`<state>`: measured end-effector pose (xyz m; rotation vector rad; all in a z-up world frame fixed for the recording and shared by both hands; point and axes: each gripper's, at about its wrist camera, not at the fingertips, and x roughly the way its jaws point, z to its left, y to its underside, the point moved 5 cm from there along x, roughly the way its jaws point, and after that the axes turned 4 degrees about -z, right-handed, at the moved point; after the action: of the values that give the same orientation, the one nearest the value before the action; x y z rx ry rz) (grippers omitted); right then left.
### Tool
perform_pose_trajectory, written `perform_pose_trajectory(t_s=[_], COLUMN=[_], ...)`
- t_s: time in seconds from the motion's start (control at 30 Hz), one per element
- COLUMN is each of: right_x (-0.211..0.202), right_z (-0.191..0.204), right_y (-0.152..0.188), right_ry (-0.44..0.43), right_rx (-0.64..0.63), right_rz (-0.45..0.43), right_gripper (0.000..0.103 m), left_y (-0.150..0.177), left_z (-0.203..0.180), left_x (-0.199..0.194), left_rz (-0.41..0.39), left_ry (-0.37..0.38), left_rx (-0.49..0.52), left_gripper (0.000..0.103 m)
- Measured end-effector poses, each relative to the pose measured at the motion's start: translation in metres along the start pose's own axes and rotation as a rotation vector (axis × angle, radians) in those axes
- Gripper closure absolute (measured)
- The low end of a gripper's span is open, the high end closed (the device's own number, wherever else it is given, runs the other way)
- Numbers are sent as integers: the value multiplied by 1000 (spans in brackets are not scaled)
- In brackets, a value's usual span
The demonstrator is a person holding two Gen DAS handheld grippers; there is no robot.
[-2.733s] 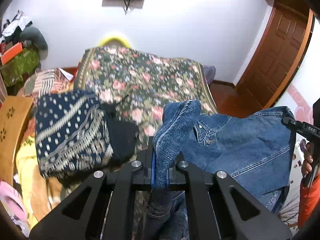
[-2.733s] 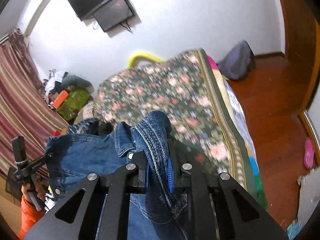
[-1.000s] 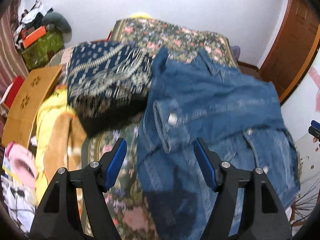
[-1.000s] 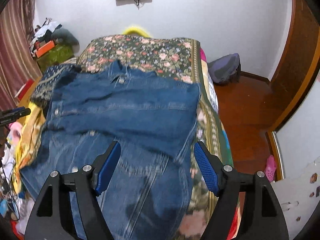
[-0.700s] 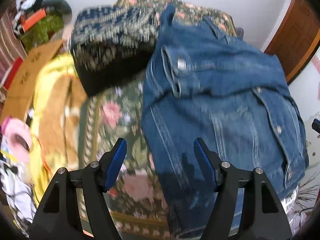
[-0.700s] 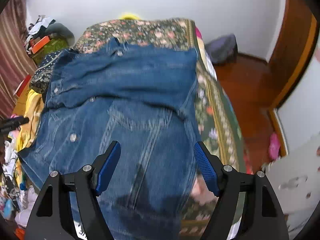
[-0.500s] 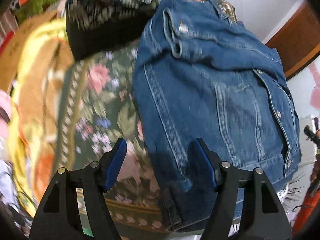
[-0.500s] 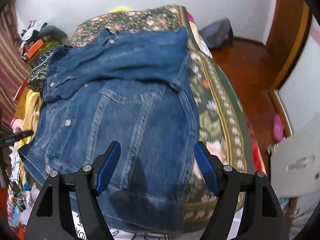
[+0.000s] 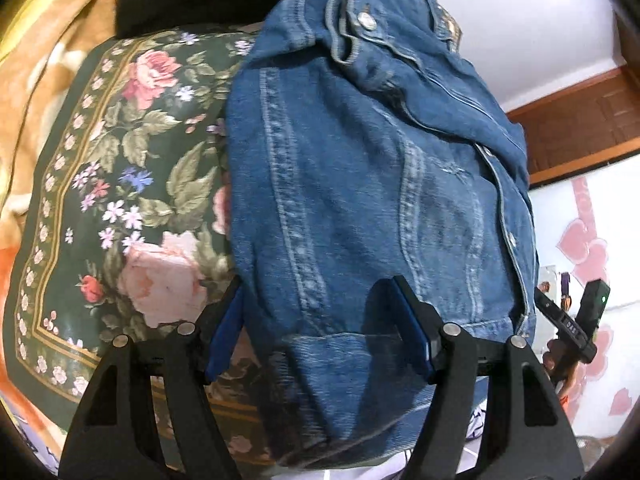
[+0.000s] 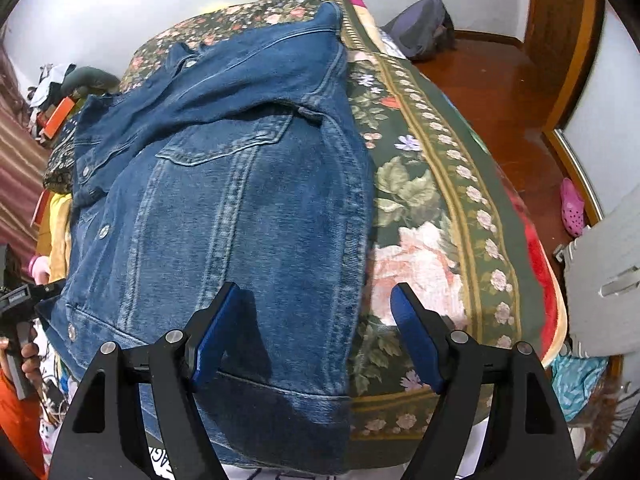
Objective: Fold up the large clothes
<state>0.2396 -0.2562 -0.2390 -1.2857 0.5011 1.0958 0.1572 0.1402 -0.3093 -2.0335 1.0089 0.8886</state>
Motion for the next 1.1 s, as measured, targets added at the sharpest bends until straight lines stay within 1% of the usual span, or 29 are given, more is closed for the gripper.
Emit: perform_pose_trajectory(t_s=[0.07, 0.13, 0.17, 0.2, 0.23, 0.27, 0.3, 0.37, 0.43, 0.57, 0.7, 0.8, 0.9, 0.97, 1.03, 1.1], right_x=[0, 1, 1, 1, 1, 1, 0, -4, -14, -34, -39, -36, -22, -7, 11, 41], right_z=[5, 10, 11, 13, 14, 14, 14, 16, 22, 42, 60, 64, 58, 48, 35, 21], right_y=[0, 0, 1, 1, 1, -1, -5, -14, -27, -62, -104, -138, -174, -193, -206, -216], right_ry=[-12, -20, -29, -50, -78, -95, -107, -147, -178, -220, -228, -216, -204, -189, -162, -144], right_rx=[-23, -45, -45, -40, -26, -9, 14, 42, 44, -15, -76, -91, -60, -17, 21, 64], right_rz=[4, 10, 7, 2, 2, 7, 8, -2, -33, -106, -162, -214, -246, -250, -241, -206], right_gripper=[36, 48, 51, 62, 76, 83, 91, 94, 95, 95, 96, 96, 96, 96, 96, 96], left_y=[1, 1, 1, -1, -5, -8, -12, -22, -33, -67, -110, -147, -189, -215, -238, -255], left_z=[-13, -23, -28, -32, -34, -38, -43, -55, -69, -95, -119, -121, -117, -108, -97, -83], left_x=[-2, -5, -7, -10, -10, -15, -20, -30, -43, -71, -91, -96, -92, -77, -59, -33], left_rz=[-2, -11, -19, -29, -39, -54, -73, -109, -156, -249, -331, -371, -420, -433, -429, -396], left_ry=[10, 3, 0, -3, -5, 3, 18, 34, 41, 70, 104, 124, 77, 45, 9, -28], left_rx=[39, 78, 95, 105, 109, 109, 111, 131, 157, 205, 235, 225, 209, 177, 148, 120], left_gripper=[43, 57, 62, 74, 82, 83, 87, 88, 89, 89, 89, 89, 89, 89, 88, 88])
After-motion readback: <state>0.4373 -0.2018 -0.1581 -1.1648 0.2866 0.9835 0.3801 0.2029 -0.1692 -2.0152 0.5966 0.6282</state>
